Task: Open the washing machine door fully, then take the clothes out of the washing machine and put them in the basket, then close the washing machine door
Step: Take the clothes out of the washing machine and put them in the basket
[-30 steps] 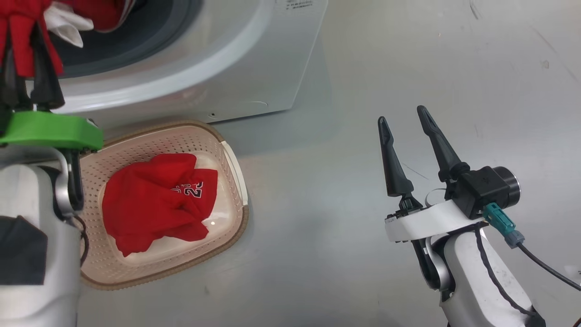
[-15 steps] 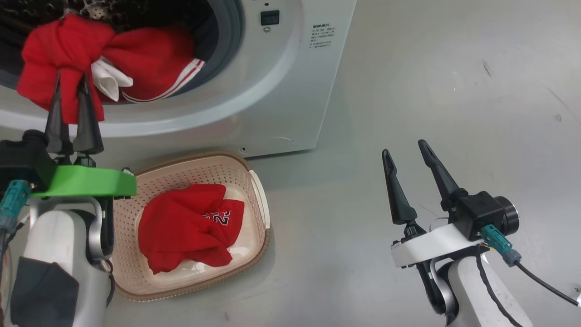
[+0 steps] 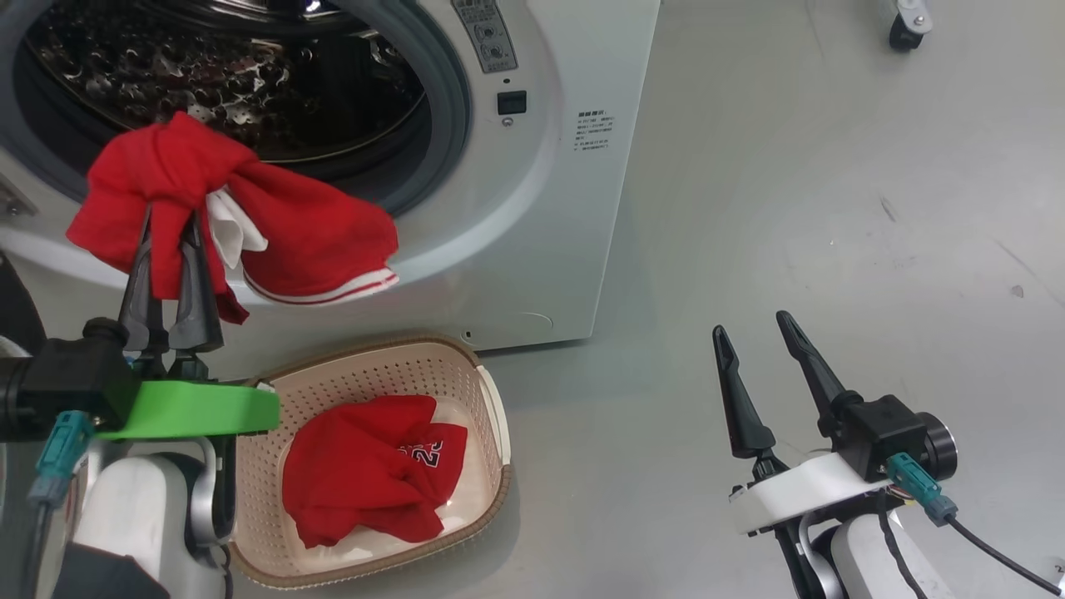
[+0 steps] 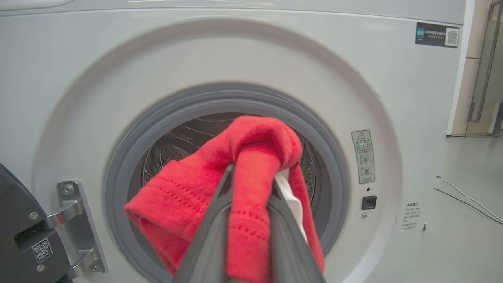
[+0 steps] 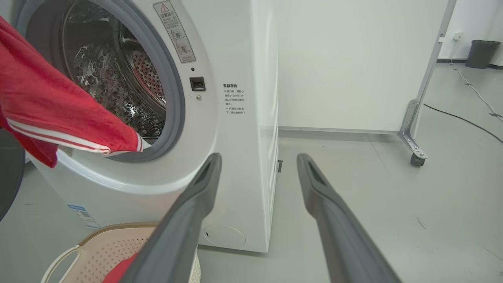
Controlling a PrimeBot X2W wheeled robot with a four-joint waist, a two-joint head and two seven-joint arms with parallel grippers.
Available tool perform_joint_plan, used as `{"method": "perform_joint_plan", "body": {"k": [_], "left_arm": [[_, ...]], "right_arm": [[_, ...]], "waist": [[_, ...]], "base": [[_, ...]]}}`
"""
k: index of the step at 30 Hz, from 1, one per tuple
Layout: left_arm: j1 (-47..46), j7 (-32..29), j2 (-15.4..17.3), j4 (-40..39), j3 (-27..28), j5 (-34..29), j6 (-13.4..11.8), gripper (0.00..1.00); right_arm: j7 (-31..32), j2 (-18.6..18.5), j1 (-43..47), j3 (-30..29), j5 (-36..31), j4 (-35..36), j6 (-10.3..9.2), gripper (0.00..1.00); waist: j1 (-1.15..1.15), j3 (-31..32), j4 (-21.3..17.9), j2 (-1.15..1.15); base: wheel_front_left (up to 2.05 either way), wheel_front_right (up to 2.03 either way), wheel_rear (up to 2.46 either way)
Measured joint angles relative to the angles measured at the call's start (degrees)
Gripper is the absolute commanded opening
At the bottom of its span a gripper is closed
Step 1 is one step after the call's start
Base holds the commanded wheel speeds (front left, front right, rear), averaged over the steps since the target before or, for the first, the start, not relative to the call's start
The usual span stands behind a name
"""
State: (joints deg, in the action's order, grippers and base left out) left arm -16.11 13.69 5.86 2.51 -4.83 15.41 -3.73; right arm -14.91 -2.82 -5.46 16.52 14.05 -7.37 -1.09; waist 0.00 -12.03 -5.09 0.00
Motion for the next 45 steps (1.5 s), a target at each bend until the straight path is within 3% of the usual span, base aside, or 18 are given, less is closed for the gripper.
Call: {"method": "perform_joint_plan", "body": {"k": [8, 17, 35, 45], "left_arm": [[3.34, -0.19, -0.51, -4.26, -0.98, -0.07, -0.10, 0.00], [9.03, -3.53, -1.15, -2.16, -2.47, 1.12, -0.53, 0.00], [11.41, -7.71, -1.68, 11.62, -4.43, 4.65, 1.05, 0.00], [2.62, -10.70, 0.74, 18.97, -5.27, 3.21, 2.98, 0.00]], "right_arm": [[0.00, 0.02, 1.65, -0.60, -0.01, 0.59, 0.03, 1.00], [0.00, 0.03, 1.67, -0.66, -0.29, 1.72, 0.71, 1.00], [0.00, 0.05, 0.73, -0.13, -0.35, 4.69, 1.00, 1.00], [-0.01, 0.05, -2.34, 0.49, -0.33, 6.78, 0.83, 1.00]], "waist": [[0.00, 2.08, 0.76, 0.00], [0.00, 1.06, 0.72, 0.00], [0.00, -5.82, -1.42, 0.00], [0.00, -12.23, -3.04, 0.00]], "base": [[0.00, 0.00, 0.00], [0.00, 0.00, 0.00], [0.00, 0.00, 0.00], [0.00, 0.00, 0.00]]}}
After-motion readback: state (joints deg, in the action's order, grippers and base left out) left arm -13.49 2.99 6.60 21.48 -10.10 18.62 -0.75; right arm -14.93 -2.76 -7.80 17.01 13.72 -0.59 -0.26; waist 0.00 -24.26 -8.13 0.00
